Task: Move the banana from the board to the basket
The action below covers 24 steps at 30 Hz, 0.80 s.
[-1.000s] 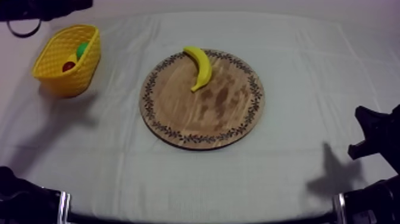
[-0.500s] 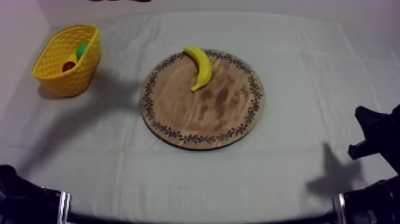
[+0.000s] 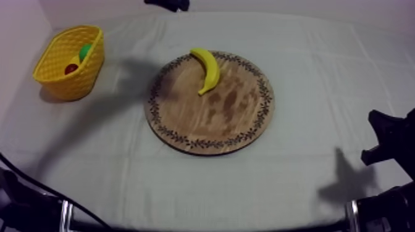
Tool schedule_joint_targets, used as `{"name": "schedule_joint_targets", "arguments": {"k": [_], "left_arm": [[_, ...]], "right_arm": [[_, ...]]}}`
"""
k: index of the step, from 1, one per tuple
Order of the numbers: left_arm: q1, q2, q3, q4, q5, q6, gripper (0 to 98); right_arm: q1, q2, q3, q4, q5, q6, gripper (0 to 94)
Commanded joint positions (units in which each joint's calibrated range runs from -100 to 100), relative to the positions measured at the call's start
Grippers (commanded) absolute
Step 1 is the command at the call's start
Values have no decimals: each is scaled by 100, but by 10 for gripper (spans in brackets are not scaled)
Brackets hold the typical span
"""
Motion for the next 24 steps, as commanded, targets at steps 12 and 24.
{"name": "schedule_joint_targets", "arguments": {"k": [12, 24], "left_arm": [[-124, 712, 103, 409, 343, 70, 921], [-104, 2025, -881, 665, 375, -48, 919]], "right_arm": [[1, 0, -3, -3, -1, -6, 4], [1, 0, -3, -3, -1, -10, 4]]}}
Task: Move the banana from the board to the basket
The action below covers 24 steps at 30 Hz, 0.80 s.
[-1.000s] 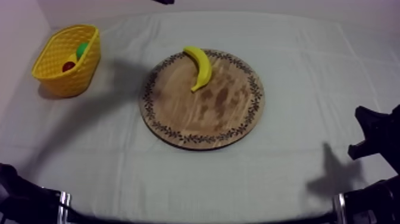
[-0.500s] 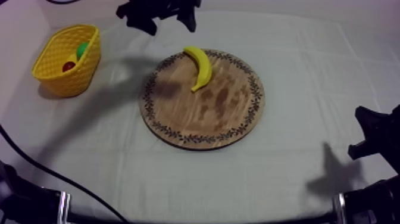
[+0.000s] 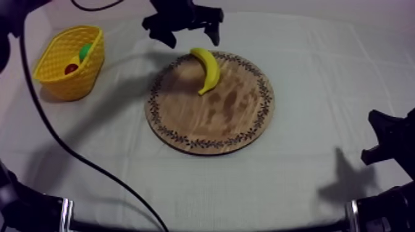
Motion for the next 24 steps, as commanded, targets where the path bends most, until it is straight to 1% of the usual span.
{"name": "schedule_joint_targets", "arguments": {"k": [1, 12, 24], "left_arm": [[4, 345, -200, 35, 15, -21, 918], [-12, 1439, -861, 285, 52, -205, 910], [33, 2178, -1651, 383, 230, -236, 837]], "right_arm": [[1, 0, -3, -3, -1, 17, 4], [1, 0, -3, -3, -1, 20, 4], [1, 0, -3, -3, -1, 82, 4]]}}
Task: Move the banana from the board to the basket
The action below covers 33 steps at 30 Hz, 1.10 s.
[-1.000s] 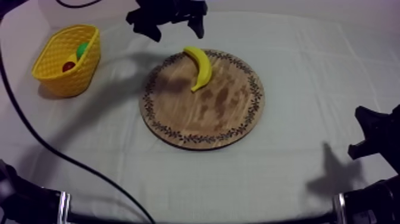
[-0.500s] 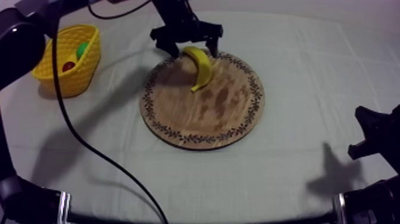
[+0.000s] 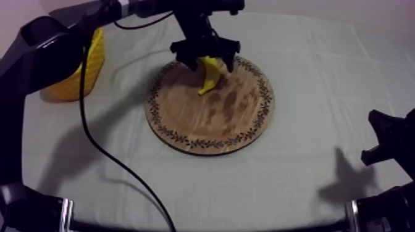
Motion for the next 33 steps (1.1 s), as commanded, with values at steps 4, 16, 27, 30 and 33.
{"name": "schedule_joint_targets", "arguments": {"k": [4, 16, 27, 30, 33], "left_arm": [[-12, 202, -148, 21, 98, -24, 770], [-39, 473, -375, -6, 256, -36, 429], [-24, 358, -388, -43, 388, 50, 231], [-18, 122, -314, -101, 442, 110, 218], [-16, -245, -202, -182, 521, 183, 213]], "right_arm": [[1, 0, -3, -3, -1, 60, 4], [1, 0, -3, -3, -1, 103, 4], [1, 0, -3, -3, -1, 65, 4], [1, 0, -3, -3, -1, 51, 4], [1, 0, -3, -3, -1, 30, 4]]}}
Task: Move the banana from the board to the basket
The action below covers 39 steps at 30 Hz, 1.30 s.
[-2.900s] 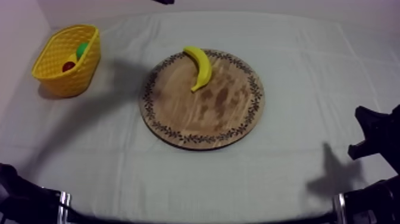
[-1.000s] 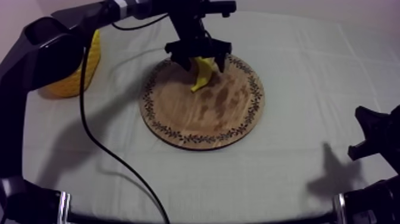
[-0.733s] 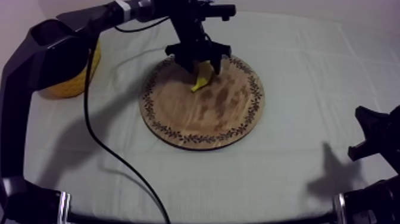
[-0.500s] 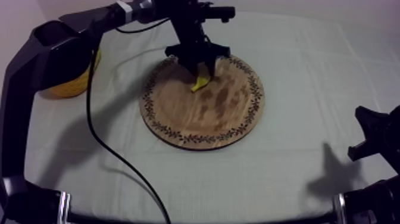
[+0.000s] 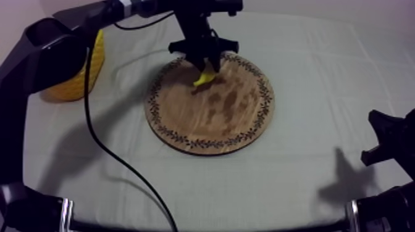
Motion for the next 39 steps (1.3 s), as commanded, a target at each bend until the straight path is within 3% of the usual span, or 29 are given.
{"name": "schedule_joint_targets", "arguments": {"k": [1, 11, 22, 28, 39], "left_arm": [[2, -361, 71, -72, 54, 60, 214], [-37, -2275, 236, -650, 705, 446, 239], [-503, -4188, 97, -1007, 857, 398, 265], [-961, -5022, 841, -1114, 860, 185, 270], [-1998, -5910, 2771, -1145, 860, -328, 263]], "right_arm": [[1, 0, -3, -3, -8, -6, 4], [1, 0, -3, -3, -8, -39, 4], [1, 0, -3, -3, -8, -40, 4], [1, 0, -3, -3, -8, -40, 4], [1, 0, -3, -3, -8, -40, 4]]}}
